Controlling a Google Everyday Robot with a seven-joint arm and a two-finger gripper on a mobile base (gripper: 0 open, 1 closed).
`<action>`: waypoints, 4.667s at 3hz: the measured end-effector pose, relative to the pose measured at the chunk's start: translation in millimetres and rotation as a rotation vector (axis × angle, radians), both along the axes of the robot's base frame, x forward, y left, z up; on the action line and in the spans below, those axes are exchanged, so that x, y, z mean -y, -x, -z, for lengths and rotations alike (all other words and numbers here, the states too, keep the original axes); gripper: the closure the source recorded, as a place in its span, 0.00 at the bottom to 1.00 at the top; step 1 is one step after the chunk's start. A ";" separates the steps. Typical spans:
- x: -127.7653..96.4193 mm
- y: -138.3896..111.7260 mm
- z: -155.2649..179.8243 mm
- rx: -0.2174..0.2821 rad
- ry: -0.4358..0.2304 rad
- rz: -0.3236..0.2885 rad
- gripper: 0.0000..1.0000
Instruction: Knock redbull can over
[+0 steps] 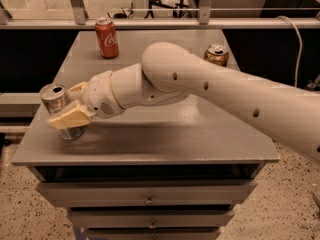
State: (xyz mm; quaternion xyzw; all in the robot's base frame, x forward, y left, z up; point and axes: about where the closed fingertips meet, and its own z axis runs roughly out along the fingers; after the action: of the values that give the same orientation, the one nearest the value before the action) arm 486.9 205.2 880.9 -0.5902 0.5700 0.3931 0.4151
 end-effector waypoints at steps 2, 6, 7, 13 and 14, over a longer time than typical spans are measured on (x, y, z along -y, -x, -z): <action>95.8 -45.5 -45.7 0.069 0.111 0.151 1.00; 245.0 1.6 14.6 -0.018 0.839 0.117 0.74; 231.3 7.6 25.5 -0.017 0.872 0.082 0.43; 265.4 12.0 26.0 -0.073 0.762 0.147 0.00; 285.1 9.3 18.1 -0.077 0.731 0.188 0.00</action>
Offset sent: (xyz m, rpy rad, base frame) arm 0.0691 -0.1591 0.0717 -0.1838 -0.1030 -0.2281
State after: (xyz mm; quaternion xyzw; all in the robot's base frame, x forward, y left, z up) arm 477.6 -79.9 862.8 -0.6291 0.7395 0.1459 0.1897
